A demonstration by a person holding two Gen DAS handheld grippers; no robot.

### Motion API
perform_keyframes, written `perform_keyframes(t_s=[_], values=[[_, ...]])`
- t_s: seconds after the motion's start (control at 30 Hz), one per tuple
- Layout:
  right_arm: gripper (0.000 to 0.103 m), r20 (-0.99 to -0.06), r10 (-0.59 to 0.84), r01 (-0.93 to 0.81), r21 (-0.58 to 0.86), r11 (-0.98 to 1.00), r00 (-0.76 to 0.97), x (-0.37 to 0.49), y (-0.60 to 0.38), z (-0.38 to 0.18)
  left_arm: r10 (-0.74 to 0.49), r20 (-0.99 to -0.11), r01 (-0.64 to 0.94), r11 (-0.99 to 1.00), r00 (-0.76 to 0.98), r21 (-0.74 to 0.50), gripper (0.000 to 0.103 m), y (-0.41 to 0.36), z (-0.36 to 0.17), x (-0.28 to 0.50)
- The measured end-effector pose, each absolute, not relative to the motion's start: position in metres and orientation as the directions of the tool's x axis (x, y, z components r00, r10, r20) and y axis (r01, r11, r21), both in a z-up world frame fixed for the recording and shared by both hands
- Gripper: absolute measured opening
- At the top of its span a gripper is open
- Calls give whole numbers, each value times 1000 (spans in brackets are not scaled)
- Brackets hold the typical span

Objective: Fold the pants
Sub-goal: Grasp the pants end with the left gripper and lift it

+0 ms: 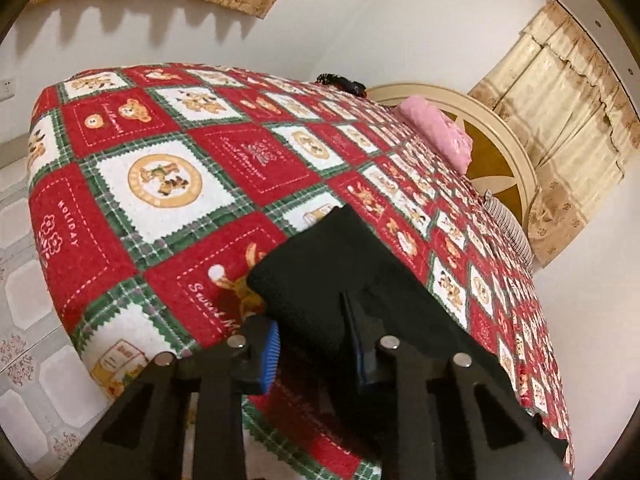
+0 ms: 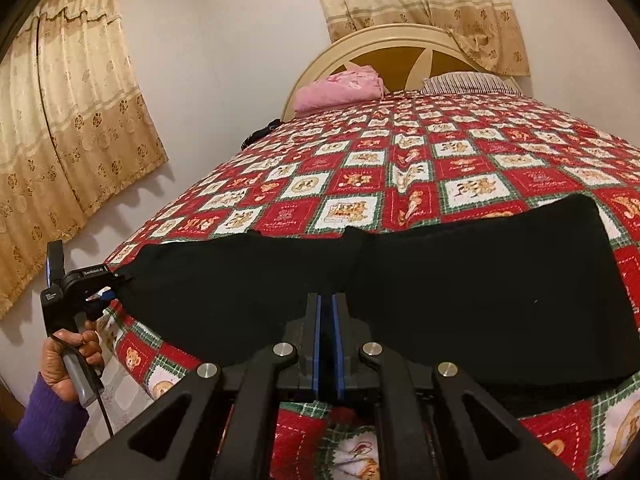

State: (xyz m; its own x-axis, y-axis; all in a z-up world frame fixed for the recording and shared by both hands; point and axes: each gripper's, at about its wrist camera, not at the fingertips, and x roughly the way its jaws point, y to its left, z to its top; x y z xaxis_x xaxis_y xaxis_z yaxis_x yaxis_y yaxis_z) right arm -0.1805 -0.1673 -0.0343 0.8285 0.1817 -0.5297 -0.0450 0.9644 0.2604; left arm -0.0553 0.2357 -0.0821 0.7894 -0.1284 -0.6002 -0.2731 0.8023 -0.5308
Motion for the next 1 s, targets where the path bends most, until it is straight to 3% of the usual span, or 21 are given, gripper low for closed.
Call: perform_keyframes(t_s=[0.3, 0.53, 0.73, 1.0], values=[[6, -537, 188, -41, 273, 961, 823, -176, -165, -41, -76, -598, -239, 871, 798, -429, 26, 218, -61, -53], [6, -518, 240, -85, 304, 949, 821, -161, -150, -42, -115, -548, -151, 896, 829, -418, 26, 202, -31, -57], [6, -580, 314, -120, 348, 930, 752, -151, -131, -71, -168, -503, -65, 908, 848, -414, 25, 185, -7, -63], [6, -574, 338, -124, 378, 917, 746, -153, -134, -72, -207, -480, 42, 942, 852, -332, 24, 144, 9, -65]])
